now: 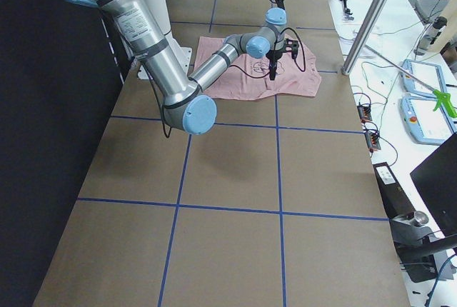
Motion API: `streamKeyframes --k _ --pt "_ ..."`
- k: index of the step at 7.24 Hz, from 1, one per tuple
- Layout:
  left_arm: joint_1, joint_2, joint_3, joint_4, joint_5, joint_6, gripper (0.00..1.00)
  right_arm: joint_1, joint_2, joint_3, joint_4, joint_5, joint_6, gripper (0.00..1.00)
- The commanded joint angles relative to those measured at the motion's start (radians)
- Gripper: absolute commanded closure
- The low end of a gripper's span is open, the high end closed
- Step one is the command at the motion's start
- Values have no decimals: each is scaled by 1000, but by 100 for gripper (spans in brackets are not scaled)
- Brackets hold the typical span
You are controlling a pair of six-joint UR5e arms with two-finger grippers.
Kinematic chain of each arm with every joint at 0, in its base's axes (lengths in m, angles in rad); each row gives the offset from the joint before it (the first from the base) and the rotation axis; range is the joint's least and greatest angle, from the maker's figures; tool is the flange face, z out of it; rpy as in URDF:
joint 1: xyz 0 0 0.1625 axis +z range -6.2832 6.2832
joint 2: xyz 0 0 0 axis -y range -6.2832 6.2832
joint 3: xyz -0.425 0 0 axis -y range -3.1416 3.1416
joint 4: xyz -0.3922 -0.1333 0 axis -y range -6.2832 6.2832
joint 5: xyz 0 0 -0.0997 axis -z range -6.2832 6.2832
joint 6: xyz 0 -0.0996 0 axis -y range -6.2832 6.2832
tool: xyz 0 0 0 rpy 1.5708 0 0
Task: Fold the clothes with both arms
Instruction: 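Fold the other sleeve inward with the left gripper while the right gripper withdraws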
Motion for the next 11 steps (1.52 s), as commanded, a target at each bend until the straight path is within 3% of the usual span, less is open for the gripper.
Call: streamKeyframes --k 1,2,6,8,9,11 --pt "74 -5 103 -91 107 -43 0 13 -20 14 2 18 -2 0" --pt "82 -5 145 -153 114 -48 1 13 -22 14 3 18 -1 0" --pt "103 -3 150 -159 114 -43 6 10 -27 11 3 13 1 0" --pt "112 -5 154 -157 114 -46 18 8 -27 8 3 13 2 0" --pt "112 -5 154 -157 114 -45 33 8 -27 8 3 13 2 0" --pt "112 -20 153 -149 114 -40 89 8 -25 7 3 13 2 0"
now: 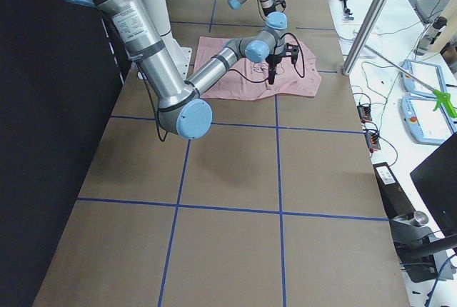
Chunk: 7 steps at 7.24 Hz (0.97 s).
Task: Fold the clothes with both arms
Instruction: 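Fold the other sleeve inward with the left gripper while the right gripper withdraws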
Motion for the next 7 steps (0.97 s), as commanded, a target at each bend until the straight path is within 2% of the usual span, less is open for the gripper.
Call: streamKeyframes --k 1,4,5,6,7 --pt "0 -15 -2 6 -2 3 100 -2 1 -1 3 0 0 0" --pt "-3 -67 -24 41 -9 -8 100 -6 -1 -4 3 0 0 0" --pt "-1 -112 -71 129 -9 -37 100 -6 -8 -4 3 -2 -2 0" --pt "2 -196 -73 213 -11 -101 100 -6 -13 -3 5 -2 -2 0" --pt "31 -257 -39 220 -11 -192 100 -6 -22 -3 5 -2 -3 0"
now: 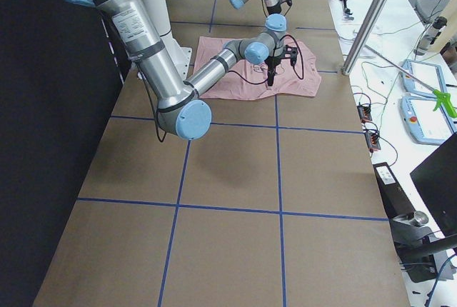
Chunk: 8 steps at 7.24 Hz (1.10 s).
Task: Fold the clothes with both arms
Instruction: 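Fold the other sleeve inward with the left gripper while the right gripper withdraws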
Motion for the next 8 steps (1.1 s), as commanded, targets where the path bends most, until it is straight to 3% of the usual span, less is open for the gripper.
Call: streamKeyframes --k 1,2,3,4,6,7,8 --pt "41 -193 143 37 2 -128 100 0 -13 1 1 0 0 0" --pt "65 -275 253 33 7 -171 100 0 -19 -1 1 0 0 0" --pt "66 -282 286 -18 9 -173 100 0 -28 -2 23 0 -1 0" --pt "67 -271 288 -31 9 -150 1 -2 -49 -4 71 -2 2 0" --pt "66 -248 229 -48 4 -129 0 -3 -53 -10 96 -2 8 0" --pt "67 -213 143 -39 1 -129 0 -3 -54 -9 102 1 15 0" --pt "67 -111 -1 5 -34 -129 0 -5 -54 7 103 1 18 0"
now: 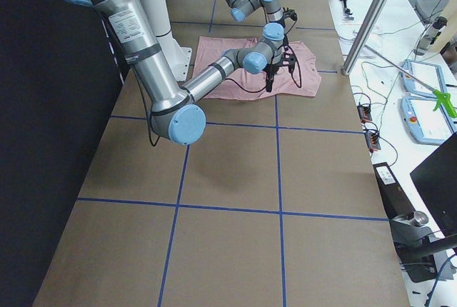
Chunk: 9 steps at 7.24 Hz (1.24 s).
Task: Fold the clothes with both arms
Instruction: 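Move both grippers to the hem corners nearest the robot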
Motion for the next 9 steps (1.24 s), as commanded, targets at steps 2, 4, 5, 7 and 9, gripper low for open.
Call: streamKeyframes --k 2,4,5,7,9 --pt "4 321 -420 68 -71 2 0 -86 -89 140 8 -63 114 0" --pt "49 494 -586 72 -69 4 0 -357 -227 367 5 -326 367 0" --pt "57 557 -658 72 -66 2 0 -491 -282 429 5 -437 463 0" --pt "97 621 -748 72 -65 -5 0 -688 -341 463 5 -626 585 0" --pt "109 621 -748 72 -59 -5 0 -713 -380 446 5 -626 602 0"
